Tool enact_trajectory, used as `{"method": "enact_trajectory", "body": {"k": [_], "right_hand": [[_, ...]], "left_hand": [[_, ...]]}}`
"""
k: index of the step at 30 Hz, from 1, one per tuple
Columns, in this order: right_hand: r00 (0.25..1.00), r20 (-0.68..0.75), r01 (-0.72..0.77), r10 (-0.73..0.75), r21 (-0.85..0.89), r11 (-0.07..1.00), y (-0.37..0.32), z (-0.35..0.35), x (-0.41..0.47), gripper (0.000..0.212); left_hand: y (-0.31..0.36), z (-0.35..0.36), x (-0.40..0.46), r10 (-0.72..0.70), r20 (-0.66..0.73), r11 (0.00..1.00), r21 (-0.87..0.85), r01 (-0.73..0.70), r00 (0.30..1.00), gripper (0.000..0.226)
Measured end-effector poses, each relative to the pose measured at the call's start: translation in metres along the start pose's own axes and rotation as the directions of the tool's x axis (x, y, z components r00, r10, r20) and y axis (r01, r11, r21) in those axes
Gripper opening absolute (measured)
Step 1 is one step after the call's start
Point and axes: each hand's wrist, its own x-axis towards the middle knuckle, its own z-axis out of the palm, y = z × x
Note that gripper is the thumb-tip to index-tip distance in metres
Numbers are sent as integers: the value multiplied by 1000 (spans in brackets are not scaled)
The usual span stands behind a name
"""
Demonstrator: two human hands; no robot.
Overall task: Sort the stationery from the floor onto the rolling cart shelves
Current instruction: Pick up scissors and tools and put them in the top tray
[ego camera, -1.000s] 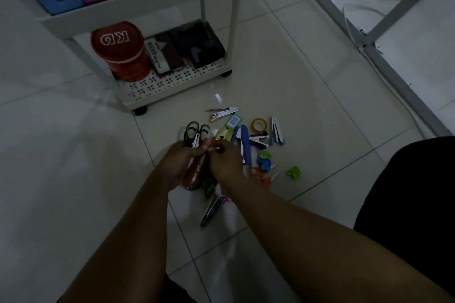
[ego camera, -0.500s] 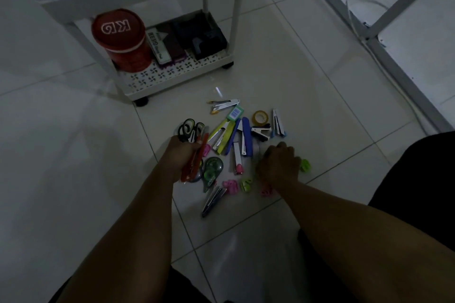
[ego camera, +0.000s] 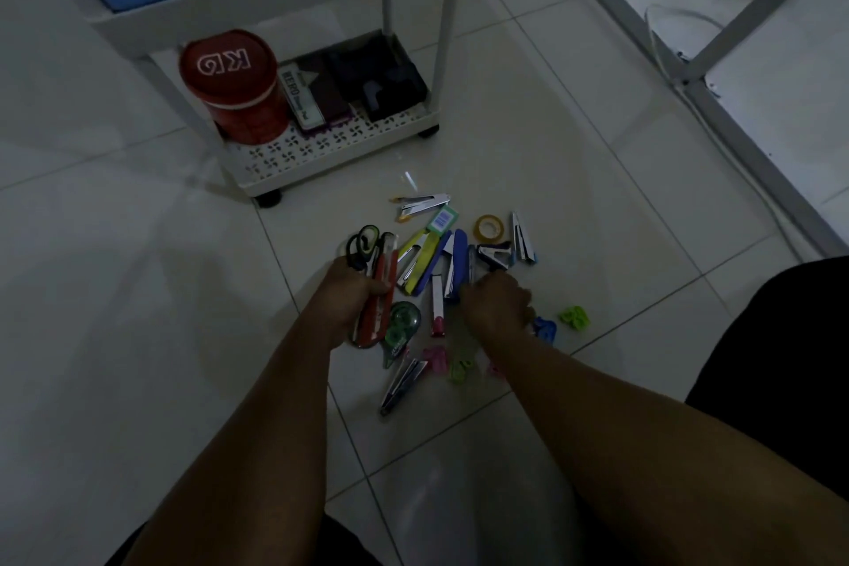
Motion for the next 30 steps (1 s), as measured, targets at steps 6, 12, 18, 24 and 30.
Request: {"method": "enact_trajectory", "body": {"k": [6, 12, 18, 24, 30], "right_hand": [[998, 44, 7, -39, 566, 824, -35, 12, -34, 21], [954, 156, 166, -256, 434, 885, -62, 19, -49, 24], [930, 233, 173, -286, 409, 896, -64, 19, -51, 20], [898, 352, 70, -262, 475, 877, -61, 10, -45, 15], [853, 473, -58, -219, 504, 861, -60, -11, -33, 22]], "left_hand": [[4, 4, 0, 74, -6, 996, -59, -74, 997, 41], [6, 2, 2, 71, 20, 988, -141, -68, 997, 25], [0, 3, 8, 88, 13, 959, -273, -81, 996, 25], [7, 9, 12, 13, 67, 936, -351, 12, 998, 30], [18, 21, 7, -137, 109, 867, -468, 172, 985, 29]]}}
